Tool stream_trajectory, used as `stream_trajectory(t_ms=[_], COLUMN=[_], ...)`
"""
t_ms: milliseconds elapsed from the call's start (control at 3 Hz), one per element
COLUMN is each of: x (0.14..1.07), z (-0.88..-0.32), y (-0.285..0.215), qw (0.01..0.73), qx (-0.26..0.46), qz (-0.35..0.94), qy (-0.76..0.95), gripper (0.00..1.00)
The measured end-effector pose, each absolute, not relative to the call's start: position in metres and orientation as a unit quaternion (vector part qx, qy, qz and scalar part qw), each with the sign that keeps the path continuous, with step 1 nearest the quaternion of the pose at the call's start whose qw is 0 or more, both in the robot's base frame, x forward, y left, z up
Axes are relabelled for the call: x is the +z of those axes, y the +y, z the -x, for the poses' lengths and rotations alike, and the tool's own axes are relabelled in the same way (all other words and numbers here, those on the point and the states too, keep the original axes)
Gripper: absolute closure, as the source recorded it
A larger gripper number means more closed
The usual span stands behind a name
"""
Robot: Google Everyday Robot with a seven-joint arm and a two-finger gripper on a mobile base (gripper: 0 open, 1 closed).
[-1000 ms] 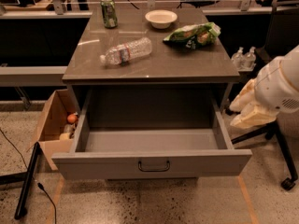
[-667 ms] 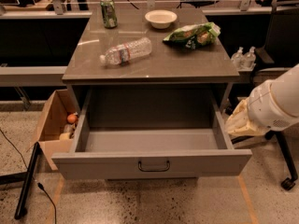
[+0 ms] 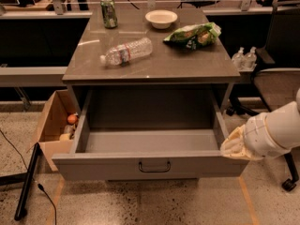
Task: Close top drawer
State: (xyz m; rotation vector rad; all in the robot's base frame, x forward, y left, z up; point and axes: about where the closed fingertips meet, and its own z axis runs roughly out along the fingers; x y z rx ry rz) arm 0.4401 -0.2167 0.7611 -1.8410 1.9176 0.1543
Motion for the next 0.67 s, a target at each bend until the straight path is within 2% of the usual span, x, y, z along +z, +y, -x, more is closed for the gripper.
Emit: stream_trajectory(t_ms=[667], x=[0.718], z=[-0.433], y=[-0.224], qw=[0.285], qx=[0.018], qz=[0.650], qy=[0.704], gripper=[1.00])
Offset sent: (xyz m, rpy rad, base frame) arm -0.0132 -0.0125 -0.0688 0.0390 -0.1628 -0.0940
